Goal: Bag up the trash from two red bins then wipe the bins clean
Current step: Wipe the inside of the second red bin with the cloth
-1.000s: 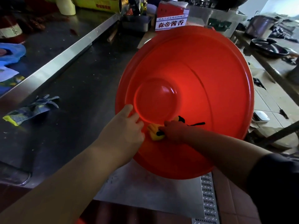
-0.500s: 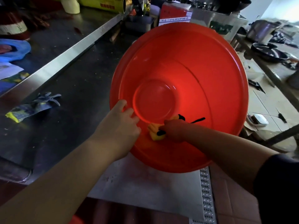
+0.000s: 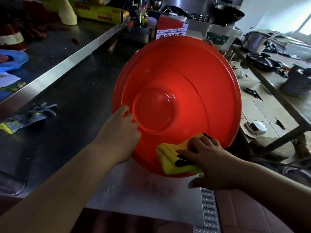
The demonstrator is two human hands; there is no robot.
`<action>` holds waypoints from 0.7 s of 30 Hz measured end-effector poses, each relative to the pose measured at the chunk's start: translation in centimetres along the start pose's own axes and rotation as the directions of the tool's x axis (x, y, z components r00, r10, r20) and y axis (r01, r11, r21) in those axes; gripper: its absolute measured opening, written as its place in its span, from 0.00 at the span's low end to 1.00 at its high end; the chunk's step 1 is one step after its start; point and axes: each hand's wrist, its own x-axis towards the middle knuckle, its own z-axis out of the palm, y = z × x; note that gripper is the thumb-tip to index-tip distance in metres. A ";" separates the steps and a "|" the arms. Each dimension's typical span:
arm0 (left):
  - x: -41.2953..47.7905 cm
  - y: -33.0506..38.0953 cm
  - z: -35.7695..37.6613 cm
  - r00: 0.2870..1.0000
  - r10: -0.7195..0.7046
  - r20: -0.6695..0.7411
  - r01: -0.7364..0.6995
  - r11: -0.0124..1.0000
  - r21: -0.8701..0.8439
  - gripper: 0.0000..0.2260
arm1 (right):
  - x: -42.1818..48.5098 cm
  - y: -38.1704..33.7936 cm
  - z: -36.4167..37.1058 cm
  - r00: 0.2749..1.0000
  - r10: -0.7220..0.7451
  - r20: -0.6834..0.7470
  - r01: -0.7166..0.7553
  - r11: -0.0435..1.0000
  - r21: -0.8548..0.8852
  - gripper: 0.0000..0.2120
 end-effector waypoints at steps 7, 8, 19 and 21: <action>-0.5 -1.6 1.1 0.996 0.030 -0.087 -0.032 0.999 -0.016 0.07 | 2.7 -0.6 3.3 0.956 -0.003 -0.292 0.003 1.000 0.000 0.40; -0.6 -2.0 0.5 0.997 0.021 -0.069 -0.021 1.000 0.011 0.06 | 3.1 -1.2 3.5 0.945 0.000 -0.327 0.013 0.999 0.040 0.39; -2.6 -1.6 1.5 0.998 -0.057 -0.031 0.060 0.993 0.106 0.11 | 6.4 -5.2 3.9 0.841 0.082 -0.535 0.086 0.956 0.282 0.38; -2.3 -1.0 1.6 0.998 -0.056 -0.028 0.058 0.996 0.075 0.08 | 6.4 -4.9 3.7 0.850 0.068 -0.523 0.107 0.948 0.298 0.38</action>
